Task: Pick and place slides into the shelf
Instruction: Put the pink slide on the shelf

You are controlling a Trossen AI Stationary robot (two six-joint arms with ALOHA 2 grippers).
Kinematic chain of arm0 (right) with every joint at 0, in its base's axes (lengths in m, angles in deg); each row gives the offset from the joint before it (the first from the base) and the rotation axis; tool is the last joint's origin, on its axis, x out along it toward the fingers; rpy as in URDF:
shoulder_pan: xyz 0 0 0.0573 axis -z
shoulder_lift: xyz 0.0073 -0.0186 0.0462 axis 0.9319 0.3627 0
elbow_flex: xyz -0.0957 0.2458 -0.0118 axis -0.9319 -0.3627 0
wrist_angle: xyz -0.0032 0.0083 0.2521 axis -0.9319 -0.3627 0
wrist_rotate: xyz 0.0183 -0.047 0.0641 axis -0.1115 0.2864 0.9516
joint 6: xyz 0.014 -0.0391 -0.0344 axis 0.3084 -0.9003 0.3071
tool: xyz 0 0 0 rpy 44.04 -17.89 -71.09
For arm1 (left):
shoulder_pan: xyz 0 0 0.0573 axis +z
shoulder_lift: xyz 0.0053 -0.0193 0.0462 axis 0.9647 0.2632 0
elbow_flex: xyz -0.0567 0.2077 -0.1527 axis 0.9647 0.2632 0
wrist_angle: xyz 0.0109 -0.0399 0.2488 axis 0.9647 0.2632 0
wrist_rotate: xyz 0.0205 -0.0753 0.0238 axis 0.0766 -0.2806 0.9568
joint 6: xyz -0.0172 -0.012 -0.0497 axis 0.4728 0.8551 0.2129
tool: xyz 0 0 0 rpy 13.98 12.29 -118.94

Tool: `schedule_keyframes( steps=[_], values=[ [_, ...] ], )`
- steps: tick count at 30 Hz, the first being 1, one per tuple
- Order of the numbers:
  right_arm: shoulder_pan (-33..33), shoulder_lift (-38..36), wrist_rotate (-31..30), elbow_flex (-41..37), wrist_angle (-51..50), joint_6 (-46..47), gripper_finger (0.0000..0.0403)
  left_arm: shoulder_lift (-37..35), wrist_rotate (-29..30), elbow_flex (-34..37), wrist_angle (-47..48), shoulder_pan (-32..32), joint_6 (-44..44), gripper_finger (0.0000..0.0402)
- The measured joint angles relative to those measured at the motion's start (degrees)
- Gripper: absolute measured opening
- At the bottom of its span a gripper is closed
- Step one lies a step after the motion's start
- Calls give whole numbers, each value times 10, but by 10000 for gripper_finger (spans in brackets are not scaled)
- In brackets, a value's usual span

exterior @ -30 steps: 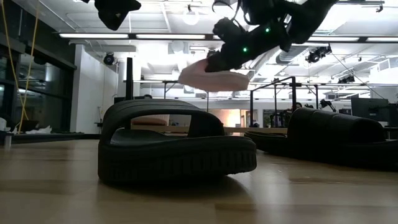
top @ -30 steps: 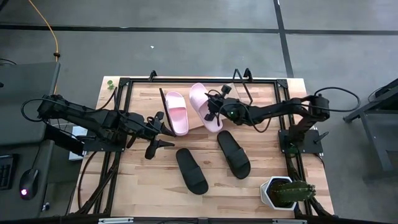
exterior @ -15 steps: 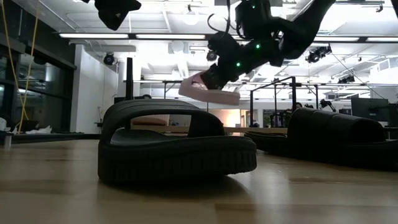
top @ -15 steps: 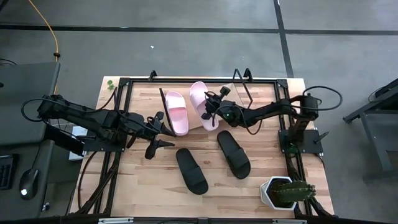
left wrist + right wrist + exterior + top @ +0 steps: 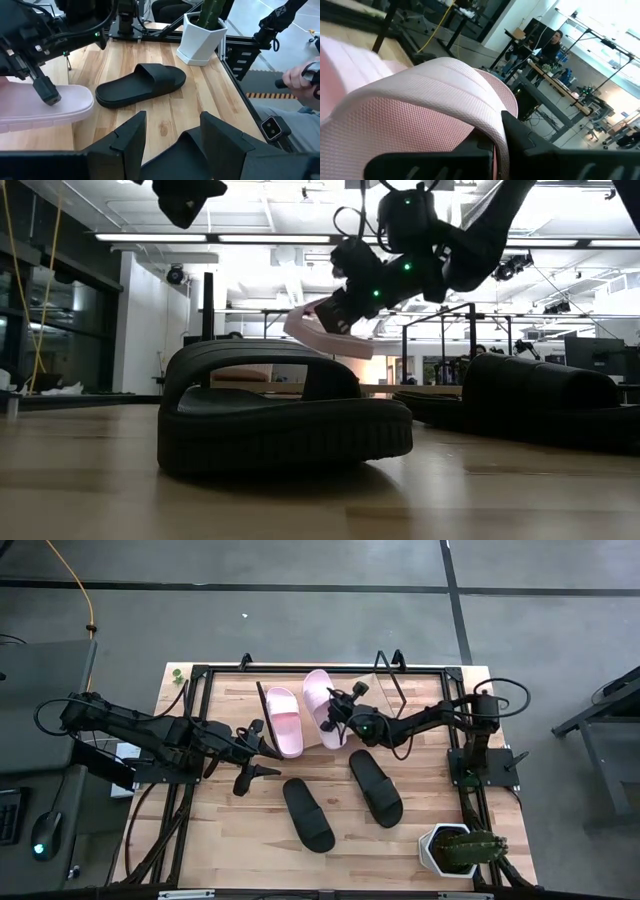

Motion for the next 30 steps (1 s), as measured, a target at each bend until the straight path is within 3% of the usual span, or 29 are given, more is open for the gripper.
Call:
schedule_keyframes(
  steps=[17,30],
  values=[
    [18,26,11,6,12,35,0,0,0,0,-12,0,0,170],
    [18,100,11,82,-14,22,0,0,0,0,-12,0,0,170]
  ],
)
